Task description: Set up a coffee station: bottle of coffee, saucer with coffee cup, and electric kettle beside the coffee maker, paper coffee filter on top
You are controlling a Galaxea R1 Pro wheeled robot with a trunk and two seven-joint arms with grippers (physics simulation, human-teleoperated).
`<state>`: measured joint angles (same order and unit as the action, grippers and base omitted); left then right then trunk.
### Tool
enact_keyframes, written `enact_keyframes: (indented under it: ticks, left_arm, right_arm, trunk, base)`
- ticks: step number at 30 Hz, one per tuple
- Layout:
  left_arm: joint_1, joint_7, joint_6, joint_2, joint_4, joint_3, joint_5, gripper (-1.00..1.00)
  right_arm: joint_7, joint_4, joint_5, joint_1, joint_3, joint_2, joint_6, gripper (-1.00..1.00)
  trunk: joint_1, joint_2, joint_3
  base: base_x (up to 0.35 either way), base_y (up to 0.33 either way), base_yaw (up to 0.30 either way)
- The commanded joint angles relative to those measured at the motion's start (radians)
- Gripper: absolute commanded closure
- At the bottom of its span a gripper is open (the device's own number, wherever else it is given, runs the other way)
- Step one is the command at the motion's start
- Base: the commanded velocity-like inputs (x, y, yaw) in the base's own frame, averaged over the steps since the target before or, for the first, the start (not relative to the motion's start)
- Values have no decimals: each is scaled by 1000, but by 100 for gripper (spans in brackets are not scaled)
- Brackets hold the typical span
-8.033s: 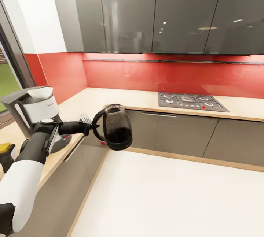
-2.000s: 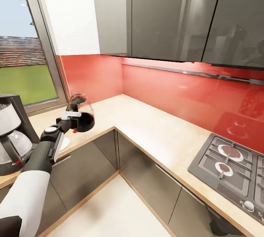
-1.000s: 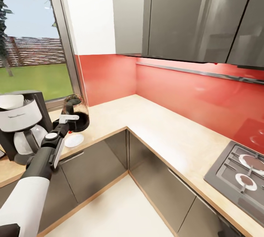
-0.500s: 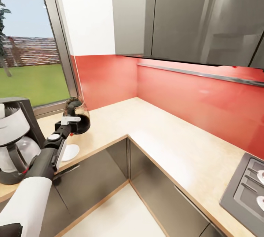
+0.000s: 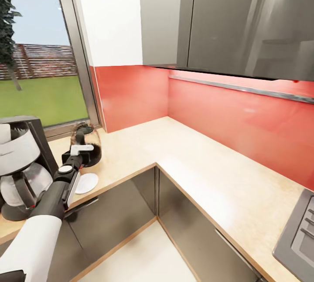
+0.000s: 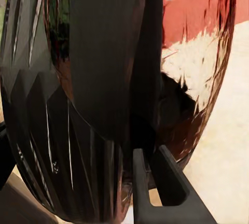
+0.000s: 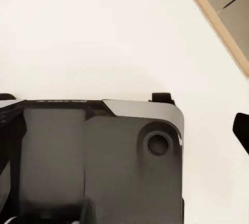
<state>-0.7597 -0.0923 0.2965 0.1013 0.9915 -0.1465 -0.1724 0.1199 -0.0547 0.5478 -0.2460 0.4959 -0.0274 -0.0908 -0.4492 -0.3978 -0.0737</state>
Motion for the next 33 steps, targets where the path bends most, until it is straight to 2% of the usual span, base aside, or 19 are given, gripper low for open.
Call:
enact_keyframes:
  ticks: [1, 7, 11, 14, 18, 21, 27, 33]
  left_arm:
    - [0, -4, 6, 0, 2, 1, -10, 100]
    - [2, -23, 6, 0, 2, 0, -10, 100]
    - [8, -34, 7, 4, 1, -4, -10, 100]
    - [16, -51, 6, 4, 1, -47, -9, 100]
    - [20, -55, 6, 3, 1, -67, -9, 100]
    - [27, -56, 5, 2, 1, -69, -9, 100]
    - [32, -57, -55, 2, -4, -69, -9, 100]
    - [33, -57, -62, 2, -32, -71, -11, 100]
  right_arm:
    - [4, 1, 11, -1, 7, 0, -3, -100]
    - [4, 1, 10, -1, 7, 0, -3, -100]
    - [4, 1, 9, -1, 7, 0, -3, -100]
    - [4, 1, 9, -1, 7, 1, -3, -100]
    - [4, 1, 10, -1, 7, 0, -3, -100]
    - [4, 1, 10, -1, 7, 0, -3, -100]
    - [4, 1, 10, -1, 7, 0, -3, -100]
    - [4, 1, 9, -1, 7, -1, -6, -100]
  trunk:
    - [-1, -2, -2]
    - [-1, -2, -2]
    - [-1, -2, -3]
    - [-1, -2, -4]
    - [-1, -2, -5]
    - [-1, -2, -5]
    - [-1, -2, -5]
    - [-1, -2, -5]
  base:
    - [162, 0, 4]
    - [265, 0, 1]
    - [43, 0, 56]
    - [4, 0, 180]
    - [1, 0, 54]
    - [0, 0, 9]
    - [111, 0, 1]
    - [53, 0, 0]
